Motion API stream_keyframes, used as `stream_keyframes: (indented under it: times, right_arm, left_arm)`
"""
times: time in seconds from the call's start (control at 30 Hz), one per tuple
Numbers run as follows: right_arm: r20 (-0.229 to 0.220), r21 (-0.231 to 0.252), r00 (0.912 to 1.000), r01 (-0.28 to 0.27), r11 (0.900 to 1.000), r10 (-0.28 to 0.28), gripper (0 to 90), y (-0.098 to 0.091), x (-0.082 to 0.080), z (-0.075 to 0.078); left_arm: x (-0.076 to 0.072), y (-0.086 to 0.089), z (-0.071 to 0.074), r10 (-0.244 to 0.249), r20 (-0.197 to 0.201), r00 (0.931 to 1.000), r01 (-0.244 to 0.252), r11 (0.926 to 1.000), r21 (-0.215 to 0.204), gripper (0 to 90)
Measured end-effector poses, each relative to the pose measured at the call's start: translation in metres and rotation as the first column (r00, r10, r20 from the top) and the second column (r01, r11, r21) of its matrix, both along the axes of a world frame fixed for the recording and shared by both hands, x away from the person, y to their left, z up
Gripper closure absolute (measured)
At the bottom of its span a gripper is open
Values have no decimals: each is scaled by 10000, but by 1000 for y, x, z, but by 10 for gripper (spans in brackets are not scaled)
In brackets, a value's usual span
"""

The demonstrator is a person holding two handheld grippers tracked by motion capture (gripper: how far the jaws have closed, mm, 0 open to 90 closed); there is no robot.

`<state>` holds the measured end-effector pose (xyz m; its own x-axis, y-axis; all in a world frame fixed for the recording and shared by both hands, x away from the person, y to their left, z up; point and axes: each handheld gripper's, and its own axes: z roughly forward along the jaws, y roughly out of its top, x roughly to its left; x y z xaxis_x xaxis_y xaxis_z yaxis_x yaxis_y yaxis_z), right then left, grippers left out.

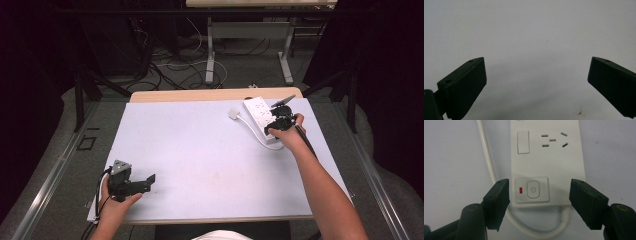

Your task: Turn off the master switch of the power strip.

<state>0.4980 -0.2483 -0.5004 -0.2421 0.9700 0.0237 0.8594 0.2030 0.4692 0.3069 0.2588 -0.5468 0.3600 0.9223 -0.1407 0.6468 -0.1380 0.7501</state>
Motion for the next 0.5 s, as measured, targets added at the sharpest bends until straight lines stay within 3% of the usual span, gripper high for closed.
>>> stream_keyframes:
  times: [0.2,0.33,0.5]
  right_arm:
    - [112,20,9999,-68,10000,67,257,1,-1,2]
    - [270,157,9996,25,9999,-29,178,1,-2,2]
    - [322,-271,9994,-82,9996,91,131,2,-5,4]
  left_arm:
    - [0,0,0,-7,36,10000,7,10000,-26,22]
    - [0,0,0,-6,37,10000,7,10000,-39,22]
    - [0,0,0,2,44,10000,-2,10000,-49,22]
